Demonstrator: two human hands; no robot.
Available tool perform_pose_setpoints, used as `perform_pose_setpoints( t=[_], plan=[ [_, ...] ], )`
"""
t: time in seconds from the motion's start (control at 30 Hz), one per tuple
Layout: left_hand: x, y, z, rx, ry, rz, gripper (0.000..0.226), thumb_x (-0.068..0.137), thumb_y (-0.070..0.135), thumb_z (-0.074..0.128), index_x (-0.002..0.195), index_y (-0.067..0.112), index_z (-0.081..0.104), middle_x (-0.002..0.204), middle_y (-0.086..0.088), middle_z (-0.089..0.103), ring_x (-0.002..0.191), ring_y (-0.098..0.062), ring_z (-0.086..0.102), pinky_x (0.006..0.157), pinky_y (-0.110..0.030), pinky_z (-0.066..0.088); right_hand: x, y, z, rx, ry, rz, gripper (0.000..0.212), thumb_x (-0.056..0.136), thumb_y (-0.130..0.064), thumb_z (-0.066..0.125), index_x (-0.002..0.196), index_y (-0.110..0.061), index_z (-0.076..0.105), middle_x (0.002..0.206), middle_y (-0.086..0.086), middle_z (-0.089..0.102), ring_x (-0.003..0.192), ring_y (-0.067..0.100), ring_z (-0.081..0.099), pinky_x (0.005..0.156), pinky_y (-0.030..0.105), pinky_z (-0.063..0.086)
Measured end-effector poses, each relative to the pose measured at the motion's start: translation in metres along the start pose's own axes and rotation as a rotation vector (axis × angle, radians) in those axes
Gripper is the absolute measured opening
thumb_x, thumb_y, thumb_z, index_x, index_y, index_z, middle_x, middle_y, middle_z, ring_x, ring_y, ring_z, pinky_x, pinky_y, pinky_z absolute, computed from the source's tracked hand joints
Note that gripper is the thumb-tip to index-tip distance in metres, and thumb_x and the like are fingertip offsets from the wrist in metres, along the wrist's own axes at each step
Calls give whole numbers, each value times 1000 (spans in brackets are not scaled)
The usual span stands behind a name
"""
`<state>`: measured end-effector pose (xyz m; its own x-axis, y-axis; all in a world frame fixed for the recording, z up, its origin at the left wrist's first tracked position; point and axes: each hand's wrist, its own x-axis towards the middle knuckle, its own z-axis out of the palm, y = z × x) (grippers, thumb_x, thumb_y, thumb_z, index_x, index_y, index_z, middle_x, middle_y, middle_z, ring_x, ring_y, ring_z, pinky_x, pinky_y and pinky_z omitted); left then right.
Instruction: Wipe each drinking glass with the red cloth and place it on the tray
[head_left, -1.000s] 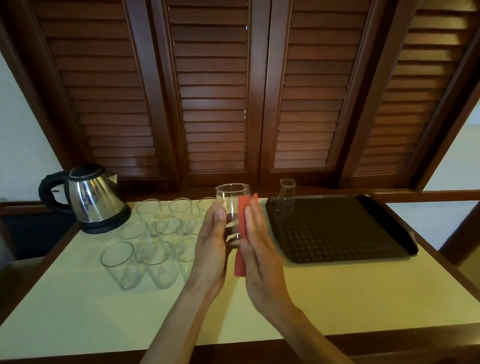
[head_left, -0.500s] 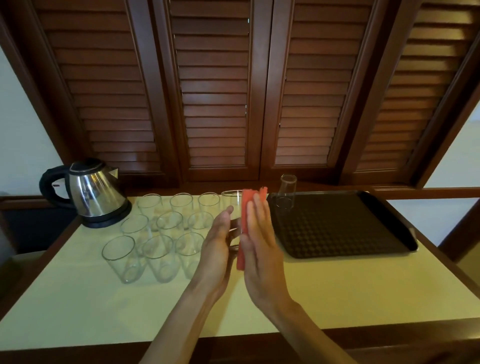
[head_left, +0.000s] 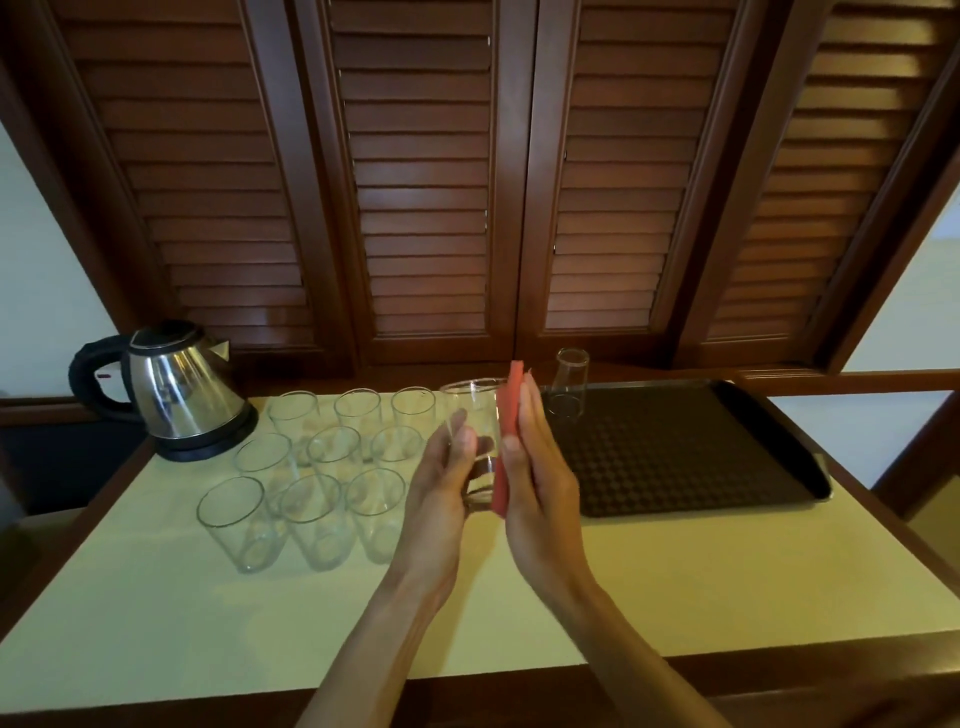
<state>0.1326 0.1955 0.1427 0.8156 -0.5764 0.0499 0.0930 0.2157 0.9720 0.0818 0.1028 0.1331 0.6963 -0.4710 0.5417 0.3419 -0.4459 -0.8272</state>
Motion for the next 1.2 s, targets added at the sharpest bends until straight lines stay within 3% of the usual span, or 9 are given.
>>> perform_pose_setpoints(
  t=[0.17,0.33,0.47,0.6,0.67,0.9,0.97,1.1,1.2],
  plan=[
    [4,12,0,-115,-38,-65,57,103,61,32,126,25,71,122,-4,77,116,-15,72,96,-37,53,-22,6,11,-273,-71,-226,52,109,-29,31,158,-14,21,169,0,12,157,21,8,126,28,11],
    [-4,4,3,-8,-96,-27,47,101,49,42,135,27,66,127,4,73,122,-10,66,93,-32,58,8,-6,-4,29,-9,56,57,108,-37,32,160,-20,18,167,-10,16,153,2,17,124,27,22],
    [3,13,-1,-79,-78,29,45,98,40,50,135,19,67,129,-7,72,125,-21,66,101,-39,54,-13,-4,6,-120,-32,-172,56,108,-42,30,158,-21,19,170,-3,8,155,11,12,122,21,21],
    [1,8,1,35,-33,79,52,97,49,52,144,30,58,134,2,70,125,-16,66,103,-46,54,1,-1,0,100,40,46,53,95,-67,42,146,-62,28,166,-24,7,153,1,14,120,33,35],
    [1,4,4,56,-41,39,48,100,58,47,140,35,61,134,4,69,122,-11,66,102,-46,56,7,-2,-6,150,82,95,55,93,-61,46,146,-57,35,163,-19,18,150,9,28,111,47,46],
    [5,7,3,79,-32,31,36,87,73,47,113,61,69,129,3,67,123,-15,65,104,-49,55,-3,-1,3,146,29,57,52,108,-25,37,158,-31,23,160,-19,34,148,4,32,119,30,34],
    [4,4,4,77,-40,40,33,93,70,48,116,58,69,123,1,71,121,-16,67,103,-47,55,7,-5,-5,200,37,76,53,107,-26,36,158,-32,24,160,-15,35,148,6,33,120,44,34],
    [13,6,-1,42,77,118,43,105,55,39,135,35,62,120,-2,75,118,-20,70,98,-39,56,-18,-3,10,47,-19,41,52,107,-30,36,156,-34,21,165,-22,16,151,-4,18,123,30,25],
    [8,-4,1,119,30,72,48,99,71,38,138,50,55,141,8,62,130,-9,60,110,-43,49,-1,3,3,103,43,90,55,107,-38,36,159,-33,20,164,-24,19,151,1,22,122,44,30]
  ],
)
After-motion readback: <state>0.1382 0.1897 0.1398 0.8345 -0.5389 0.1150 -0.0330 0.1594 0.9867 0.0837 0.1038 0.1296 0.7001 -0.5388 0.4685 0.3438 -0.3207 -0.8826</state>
